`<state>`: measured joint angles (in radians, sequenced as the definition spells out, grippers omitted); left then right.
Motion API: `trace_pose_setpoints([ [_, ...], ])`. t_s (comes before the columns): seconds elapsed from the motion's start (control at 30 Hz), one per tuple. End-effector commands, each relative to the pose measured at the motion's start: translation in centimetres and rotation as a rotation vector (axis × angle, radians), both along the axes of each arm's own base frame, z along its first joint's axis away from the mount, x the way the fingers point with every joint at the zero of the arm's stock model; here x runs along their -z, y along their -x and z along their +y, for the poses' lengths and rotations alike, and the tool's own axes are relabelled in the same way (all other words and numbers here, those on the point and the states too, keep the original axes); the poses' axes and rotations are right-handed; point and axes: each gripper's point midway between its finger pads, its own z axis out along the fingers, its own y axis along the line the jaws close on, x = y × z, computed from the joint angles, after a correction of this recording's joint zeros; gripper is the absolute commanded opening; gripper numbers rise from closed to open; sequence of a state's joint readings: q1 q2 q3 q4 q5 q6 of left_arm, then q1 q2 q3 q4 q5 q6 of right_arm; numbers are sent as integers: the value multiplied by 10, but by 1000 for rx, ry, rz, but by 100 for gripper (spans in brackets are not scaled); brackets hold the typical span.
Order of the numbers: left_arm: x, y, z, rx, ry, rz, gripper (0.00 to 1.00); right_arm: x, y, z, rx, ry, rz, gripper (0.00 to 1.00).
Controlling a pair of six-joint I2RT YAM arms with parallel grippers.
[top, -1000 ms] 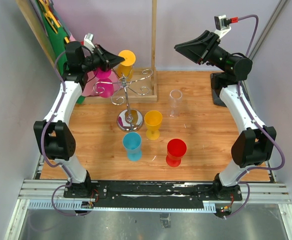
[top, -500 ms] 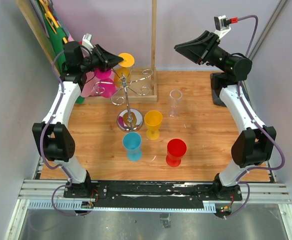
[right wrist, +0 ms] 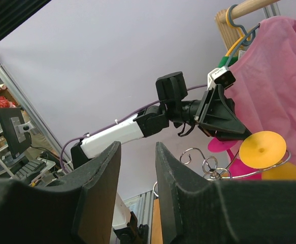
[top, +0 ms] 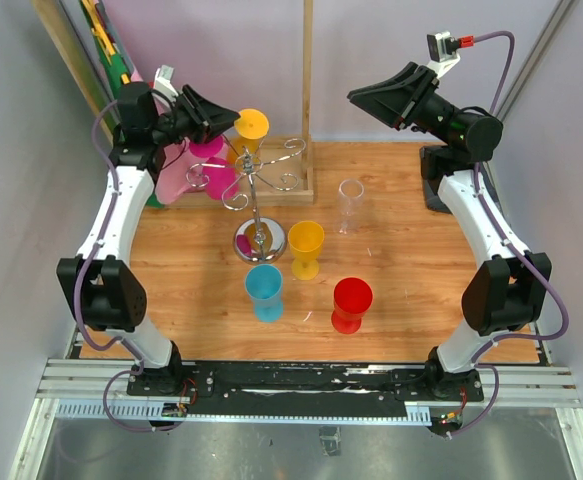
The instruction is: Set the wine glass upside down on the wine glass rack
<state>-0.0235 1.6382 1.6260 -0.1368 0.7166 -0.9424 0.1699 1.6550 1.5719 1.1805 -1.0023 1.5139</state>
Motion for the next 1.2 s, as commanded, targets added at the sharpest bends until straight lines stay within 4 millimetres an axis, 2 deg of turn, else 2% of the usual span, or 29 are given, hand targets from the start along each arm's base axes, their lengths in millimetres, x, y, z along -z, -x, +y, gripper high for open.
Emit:
trace_pose_setpoints([
  [0.0,-31,15,7,-19,-22,-85,40,-9,11,-3,7,-15,-60,36],
  [0.17,-37,19,13,-42,-48,-97,41,-6,9,-2,7,-10,-47,39],
  [0.37,-34,29,20,-51,-56,-97,41,2,4,-1,32,23,-35,41],
  [0.57,-45,45,26,-65,-88,-147,41,24,-13,2,114,133,41,42],
  [0.6,-48,48,26,-67,-96,-159,41,32,-17,2,141,172,62,42],
  [0.67,-53,53,27,-71,-113,-181,41,61,-31,-2,233,294,179,41],
  [0.8,-63,62,30,-90,-133,-220,41,109,-41,-18,479,612,227,40],
  [1.0,-70,70,35,-114,-183,-262,41,173,-34,-35,591,968,272,41],
  [1.17,-63,71,36,-120,-191,-258,41,217,-30,-38,605,1238,316,39],
])
